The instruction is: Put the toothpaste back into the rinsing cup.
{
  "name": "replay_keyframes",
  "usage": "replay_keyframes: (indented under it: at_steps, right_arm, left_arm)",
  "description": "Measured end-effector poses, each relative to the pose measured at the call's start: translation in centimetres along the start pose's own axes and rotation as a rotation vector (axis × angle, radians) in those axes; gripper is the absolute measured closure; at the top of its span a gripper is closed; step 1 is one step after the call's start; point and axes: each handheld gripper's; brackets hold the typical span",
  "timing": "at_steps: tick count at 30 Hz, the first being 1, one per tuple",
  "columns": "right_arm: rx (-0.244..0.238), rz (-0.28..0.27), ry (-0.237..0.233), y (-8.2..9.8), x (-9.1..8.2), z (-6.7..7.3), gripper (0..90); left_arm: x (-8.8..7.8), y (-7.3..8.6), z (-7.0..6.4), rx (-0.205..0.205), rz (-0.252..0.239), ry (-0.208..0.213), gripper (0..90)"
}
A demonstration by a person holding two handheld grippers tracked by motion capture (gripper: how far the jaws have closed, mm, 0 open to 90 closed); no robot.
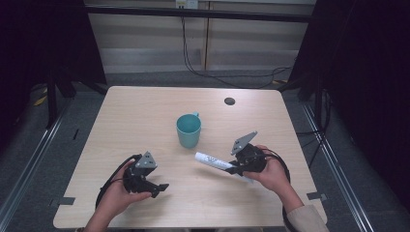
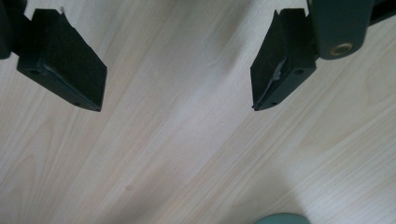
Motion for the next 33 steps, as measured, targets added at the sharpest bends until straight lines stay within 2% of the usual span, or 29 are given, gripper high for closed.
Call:
replay_keyframes:
  at_steps: [2, 5, 6, 17, 19, 21, 22, 26, 28, 33]
  right_arm:
    - [-0.005, 0.003, -0.003, -0.1, -0.1, 0.1, 75.2]
    - [-0.01, 0.008, -0.005, -0.2, -0.1, 0.2, 75.2]
    - [-0.012, 0.012, -0.007, -0.3, -0.1, 0.3, 75.1]
    - [-0.055, 0.043, -0.037, -1.6, 0.5, 1.0, 75.2]
    - [-0.062, 0.046, -0.041, -1.9, 0.6, 1.2, 75.2]
    - [-0.065, 0.048, -0.043, -2.0, 0.7, 1.2, 75.2]
    - [-0.068, 0.048, -0.046, -2.1, 0.8, 1.3, 75.2]
    - [-0.081, 0.048, -0.055, -2.6, 1.1, 1.4, 75.1]
    - [-0.096, 0.05, -0.066, -2.8, 1.4, 1.5, 75.1]
    - [-0.103, 0.055, -0.073, -3.2, 1.7, 1.9, 75.1]
  left_arm:
    - [0.0, -0.9, -0.2, 0.032, 0.008, 0.004, 19.1]
    - [0.0, -1.8, -0.5, 0.049, 0.006, 0.0, 19.5]
    - [-0.1, -2.1, -0.5, 0.072, 0.012, -0.001, 19.6]
    - [0.2, -4.7, -1.1, 0.13, 0.021, 0.012, 22.7]
    - [0.3, -5.2, -1.3, 0.166, 0.034, 0.007, 23.3]
    - [0.3, -5.4, -1.5, 0.169, 0.035, 0.007, 23.9]
    - [0.3, -5.8, -1.6, 0.19, 0.031, 0.004, 23.9]
    - [0.3, -6.8, -2.1, 0.216, 0.027, 0.009, 25.4]
    - [0.3, -7.5, -2.4, 0.247, 0.038, 0.013, 26.5]
    - [0.4, -8.2, -2.7, 0.275, 0.049, 0.008, 29.1]
Point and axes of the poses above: each handheld gripper's, and its own axes: x roughly forward along the jaws, y roughly out of its underside, z roughly to its left, and after that the axes turned 12 degrees about -y, right-handed
